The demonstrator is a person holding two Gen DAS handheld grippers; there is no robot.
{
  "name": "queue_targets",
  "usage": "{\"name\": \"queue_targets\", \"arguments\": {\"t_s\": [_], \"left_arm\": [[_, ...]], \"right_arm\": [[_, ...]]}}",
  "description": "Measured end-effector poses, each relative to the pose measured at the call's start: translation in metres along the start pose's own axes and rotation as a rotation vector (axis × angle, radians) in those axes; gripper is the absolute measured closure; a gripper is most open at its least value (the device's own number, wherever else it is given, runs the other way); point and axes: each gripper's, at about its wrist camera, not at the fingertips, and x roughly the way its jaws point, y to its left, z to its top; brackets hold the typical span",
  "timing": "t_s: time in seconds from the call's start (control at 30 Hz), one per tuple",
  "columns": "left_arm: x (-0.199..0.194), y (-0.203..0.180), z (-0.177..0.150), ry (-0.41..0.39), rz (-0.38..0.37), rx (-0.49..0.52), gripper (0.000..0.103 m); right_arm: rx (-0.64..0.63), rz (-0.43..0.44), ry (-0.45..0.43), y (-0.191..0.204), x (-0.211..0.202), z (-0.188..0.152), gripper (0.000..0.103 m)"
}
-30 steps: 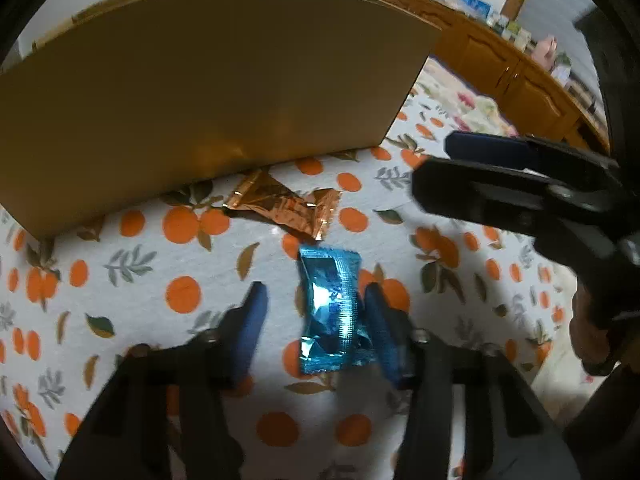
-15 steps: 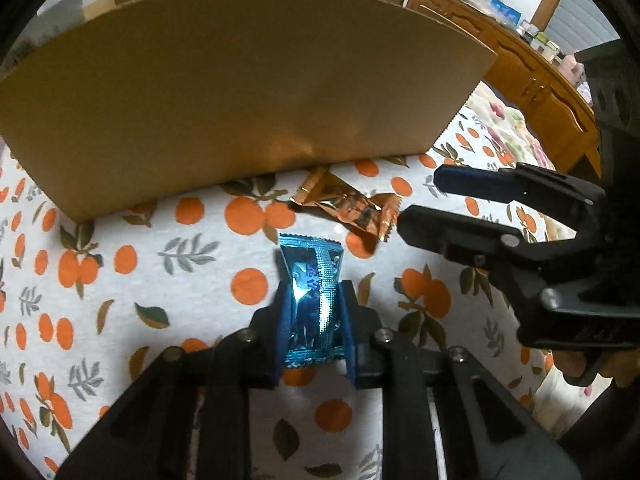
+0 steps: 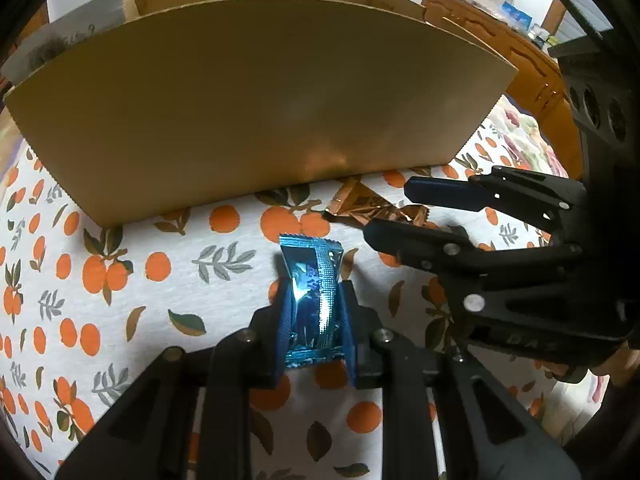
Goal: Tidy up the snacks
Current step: 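Grasp the copper wrapped candy with the right tool while the left tool holds the blue candy, then carry the blue candy and copper candy over the box with both tools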
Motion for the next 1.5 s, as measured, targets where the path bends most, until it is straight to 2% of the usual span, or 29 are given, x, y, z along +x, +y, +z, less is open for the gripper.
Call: {"name": "queue_targets", "arguments": {"t_s": [0.17, 0.43, 0.47, 0.6, 0.73, 0.9, 1.17, 1.3, 1.5], "left_arm": [[0.000, 0.005, -0.002, 0.005, 0.006, -0.007, 0.083], [0.001, 0.003, -0.001, 0.006, 0.019, 0.000, 0.083], [0.001, 0.001, -0.001, 0.008, 0.018, 0.009, 0.083], [0.000, -0.003, 0.000, 0.006, 0.023, 0.021, 0.083], [-0.006, -0.010, 0.001, -0.001, 0.030, 0.037, 0.083], [-0.032, -0.024, -0.001, -0.027, 0.021, 0.073, 0.083], [-0.094, -0.053, 0.018, -0.149, 0.018, 0.163, 0.083], [-0.116, -0.055, 0.033, -0.203, 0.032, 0.184, 0.083], [-0.139, -0.044, 0.063, -0.267, 0.053, 0.198, 0.083]], "right_arm": [[-0.013, -0.024, 0.026, -0.001, 0.012, 0.002, 0.054], [-0.050, -0.061, 0.068, 0.001, 0.022, 0.000, 0.072], [-0.051, -0.068, 0.077, 0.000, 0.022, 0.000, 0.077], [-0.046, -0.063, 0.092, -0.003, 0.017, -0.004, 0.082], [-0.033, -0.052, 0.090, -0.004, 0.007, -0.010, 0.082], [-0.036, -0.045, 0.045, 0.002, -0.028, -0.011, 0.082], [-0.018, -0.050, -0.077, 0.013, -0.095, 0.005, 0.082], [-0.022, -0.065, -0.131, 0.017, -0.124, 0.012, 0.082], [-0.041, -0.106, -0.190, 0.016, -0.145, 0.031, 0.082]]}}
